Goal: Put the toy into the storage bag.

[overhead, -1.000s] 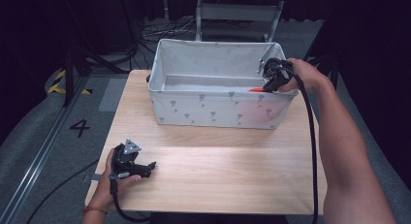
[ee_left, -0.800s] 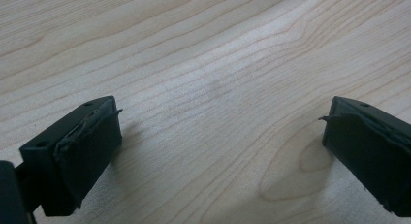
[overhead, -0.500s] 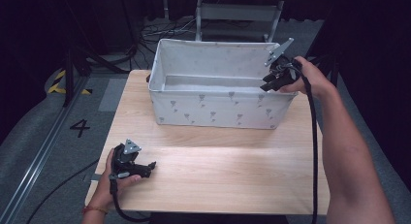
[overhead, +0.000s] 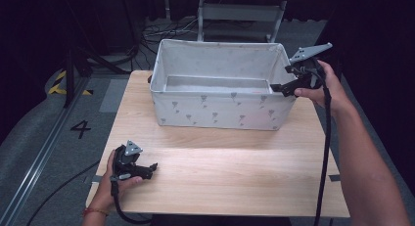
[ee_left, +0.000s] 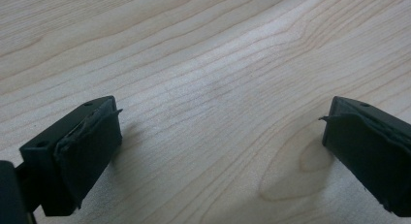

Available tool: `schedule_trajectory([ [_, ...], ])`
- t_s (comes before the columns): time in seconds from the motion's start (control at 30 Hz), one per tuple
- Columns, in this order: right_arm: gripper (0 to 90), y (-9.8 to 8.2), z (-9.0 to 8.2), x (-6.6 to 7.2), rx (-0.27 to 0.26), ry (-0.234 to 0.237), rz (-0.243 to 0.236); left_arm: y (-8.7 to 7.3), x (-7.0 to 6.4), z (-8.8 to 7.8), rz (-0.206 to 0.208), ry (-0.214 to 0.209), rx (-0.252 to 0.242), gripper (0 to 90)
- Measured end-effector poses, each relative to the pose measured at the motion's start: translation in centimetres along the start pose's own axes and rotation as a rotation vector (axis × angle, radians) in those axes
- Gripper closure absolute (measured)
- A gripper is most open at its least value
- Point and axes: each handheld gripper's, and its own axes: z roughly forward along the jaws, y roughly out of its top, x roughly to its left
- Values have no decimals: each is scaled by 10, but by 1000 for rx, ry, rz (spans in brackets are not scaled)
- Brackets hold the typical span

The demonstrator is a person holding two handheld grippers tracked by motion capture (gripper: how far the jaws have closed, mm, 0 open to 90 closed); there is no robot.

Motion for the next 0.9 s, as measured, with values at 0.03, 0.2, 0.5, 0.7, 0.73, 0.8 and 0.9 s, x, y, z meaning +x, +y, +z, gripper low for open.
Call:
schedule_trajectory([
  [0.03,169,-3,-2,0,-3,-12,12,0,0,0,0,0,0,8],
  [0.2,165,-19,-15,5,-18,-51,33,0,0,0,2,1,0,8],
  [0.5,167,-43,-37,20,-47,-78,21,0,0,0,1,4,1,5],
  [0.7,164,-59,-40,27,-47,-108,14,0,0,0,0,4,0,5],
  [0.73,164,-63,-40,29,-39,-117,5,0,0,0,0,4,0,5],
  [0.8,164,-68,-39,30,-40,-124,8,0,0,0,0,5,0,5],
  [0.9,163,-76,-40,32,-49,-121,16,0,-1,0,-2,7,0,5],
])
